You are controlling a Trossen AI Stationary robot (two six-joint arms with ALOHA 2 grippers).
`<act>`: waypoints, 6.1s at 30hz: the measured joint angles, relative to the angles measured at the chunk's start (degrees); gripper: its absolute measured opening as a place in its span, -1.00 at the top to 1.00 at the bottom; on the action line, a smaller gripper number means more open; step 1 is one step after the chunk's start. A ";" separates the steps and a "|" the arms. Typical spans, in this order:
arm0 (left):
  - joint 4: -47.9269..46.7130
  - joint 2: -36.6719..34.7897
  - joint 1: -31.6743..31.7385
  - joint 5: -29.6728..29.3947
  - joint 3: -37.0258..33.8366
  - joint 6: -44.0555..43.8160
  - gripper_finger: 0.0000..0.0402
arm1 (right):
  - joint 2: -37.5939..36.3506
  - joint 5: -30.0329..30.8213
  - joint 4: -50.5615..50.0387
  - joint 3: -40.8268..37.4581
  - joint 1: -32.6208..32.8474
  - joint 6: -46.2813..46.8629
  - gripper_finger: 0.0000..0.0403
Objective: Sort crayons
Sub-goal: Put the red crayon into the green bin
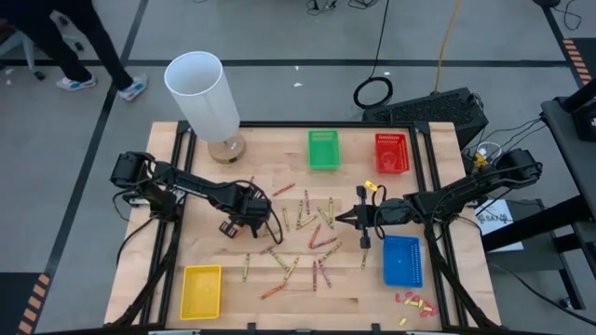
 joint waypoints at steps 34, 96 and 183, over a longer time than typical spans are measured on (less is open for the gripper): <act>4.22 2.12 1.75 3.50 0.06 -6.06 0.90 | 0.00 -0.02 0.33 0.00 0.15 1.37 1.00; 36.67 -5.35 1.73 -7.65 14.52 -7.72 0.96 | 0.02 0.03 -8.10 0.00 0.11 5.18 1.00; 36.89 -5.35 1.33 -7.39 14.47 -35.38 0.96 | 0.02 14.27 10.32 0.00 0.15 2.83 0.33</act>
